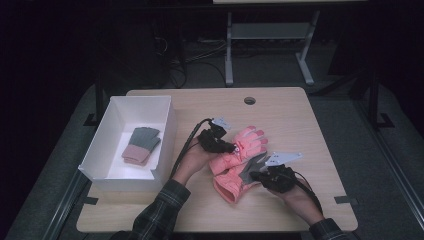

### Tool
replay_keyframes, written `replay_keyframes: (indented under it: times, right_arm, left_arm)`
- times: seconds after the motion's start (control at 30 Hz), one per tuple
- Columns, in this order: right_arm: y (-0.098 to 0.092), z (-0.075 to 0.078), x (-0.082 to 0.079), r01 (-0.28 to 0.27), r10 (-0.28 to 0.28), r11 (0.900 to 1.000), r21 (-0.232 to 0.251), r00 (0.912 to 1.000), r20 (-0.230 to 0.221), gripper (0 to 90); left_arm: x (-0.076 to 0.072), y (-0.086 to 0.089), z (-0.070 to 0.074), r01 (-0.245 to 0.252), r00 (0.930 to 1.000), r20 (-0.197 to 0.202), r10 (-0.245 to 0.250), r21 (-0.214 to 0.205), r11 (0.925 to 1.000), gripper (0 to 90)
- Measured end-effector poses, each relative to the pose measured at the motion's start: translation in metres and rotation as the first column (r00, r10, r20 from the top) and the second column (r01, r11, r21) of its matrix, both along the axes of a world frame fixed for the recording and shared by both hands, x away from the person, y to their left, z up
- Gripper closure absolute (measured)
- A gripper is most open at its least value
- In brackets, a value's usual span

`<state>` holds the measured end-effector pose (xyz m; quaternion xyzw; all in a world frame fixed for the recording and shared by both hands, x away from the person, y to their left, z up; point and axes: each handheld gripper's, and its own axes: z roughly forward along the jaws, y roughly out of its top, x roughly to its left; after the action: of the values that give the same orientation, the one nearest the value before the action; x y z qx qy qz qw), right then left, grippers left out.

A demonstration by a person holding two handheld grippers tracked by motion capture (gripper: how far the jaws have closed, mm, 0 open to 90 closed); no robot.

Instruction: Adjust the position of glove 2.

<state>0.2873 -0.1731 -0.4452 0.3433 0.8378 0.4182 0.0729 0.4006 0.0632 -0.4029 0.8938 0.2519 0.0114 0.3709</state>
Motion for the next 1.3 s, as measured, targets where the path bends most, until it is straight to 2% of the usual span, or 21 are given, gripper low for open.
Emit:
replay_keyframes:
  times: [0.07,0.17,0.27,0.4,0.5,0.67,0.77,0.87,0.9,0.93,0.97,1.07,1.2,1.3]
  right_arm:
    - [-0.001,0.000,-0.007,-0.023,0.023,0.9996,-0.013,0.9997,-0.012,89.9]
    - [-0.002,-0.005,-0.013,-0.036,0.035,0.9989,-0.029,0.9988,-0.034,89.9]
    - [0.003,-0.007,-0.012,-0.045,0.044,0.9986,-0.029,0.9978,-0.051,90.0]
    - [0.018,-0.011,-0.009,-0.068,0.066,0.9973,-0.027,0.9965,-0.051,89.9]
    - [0.030,-0.012,-0.006,-0.074,0.073,0.9969,-0.028,0.9966,-0.038,89.9]
    - [0.039,-0.013,-0.005,-0.086,0.085,0.9955,-0.041,0.9961,-0.025,89.9]
    - [0.027,-0.005,-0.007,-0.058,0.057,0.9981,-0.020,0.9983,-0.009,89.9]
    - [0.001,0.000,-0.008,-0.007,0.008,1.0000,-0.005,0.9999,0.014,89.0]
    - [-0.013,0.001,-0.009,0.025,-0.025,0.9997,-0.005,0.9996,0.012,86.9]
    - [-0.025,0.001,-0.009,0.055,-0.055,0.9985,-0.005,0.9984,0.015,85.9]
    - [-0.036,0.001,-0.009,0.087,-0.087,0.9962,-0.001,0.9961,0.016,84.1]
    - [-0.066,0.001,-0.004,0.165,-0.165,0.9862,0.002,0.9855,0.038,79.2]
    - [-0.081,-0.004,0.002,0.225,-0.225,0.9743,-0.004,0.9737,0.036,74.4]
    - [-0.082,-0.007,0.006,0.234,-0.233,0.9717,-0.030,0.9717,0.036,72.7]
  left_arm:
    - [0.000,0.005,0.005,-0.011,0.9999,-0.006,0.011,0.003,0.9999,88.9]
    - [-0.001,0.011,0.013,-0.025,0.9997,-0.004,0.025,-0.021,0.9995,88.9]
    - [-0.004,0.014,0.020,-0.036,0.9993,-0.010,0.036,-0.025,0.9990,88.8]
    - [-0.008,0.016,0.030,-0.058,0.9983,-0.013,0.057,-0.034,0.9978,88.8]
    - [-0.012,0.017,0.037,-0.056,0.9984,0.006,0.057,-0.046,0.9974,88.8]
    - [-0.017,0.017,0.045,-0.028,0.9996,0.009,0.028,-0.040,0.9988,88.8]
    - [-0.023,0.015,0.049,-0.017,0.9998,0.012,0.018,-0.037,0.9992,88.7]
    - [-0.026,0.013,0.049,-0.002,0.9998,0.018,0.002,-0.007,1.0000,88.8]
    - [-0.028,0.012,0.048,0.000,0.9999,0.011,0.000,-0.005,1.0000,88.7]
    - [-0.030,0.010,0.046,-0.005,1.0000,-0.002,0.005,-0.020,0.9998,88.8]
    - [-0.031,0.010,0.045,-0.002,0.9999,-0.010,0.002,-0.017,0.9999,88.7]
    - [-0.036,0.004,0.042,0.039,0.9992,-0.013,-0.039,0.017,0.9991,88.7]
    - [-0.037,-0.006,0.036,0.097,0.9952,-0.017,-0.096,0.032,0.9948,88.7]
    - [-0.037,-0.011,0.029,0.117,0.9930,-0.022,-0.116,0.048,0.9920,88.7]
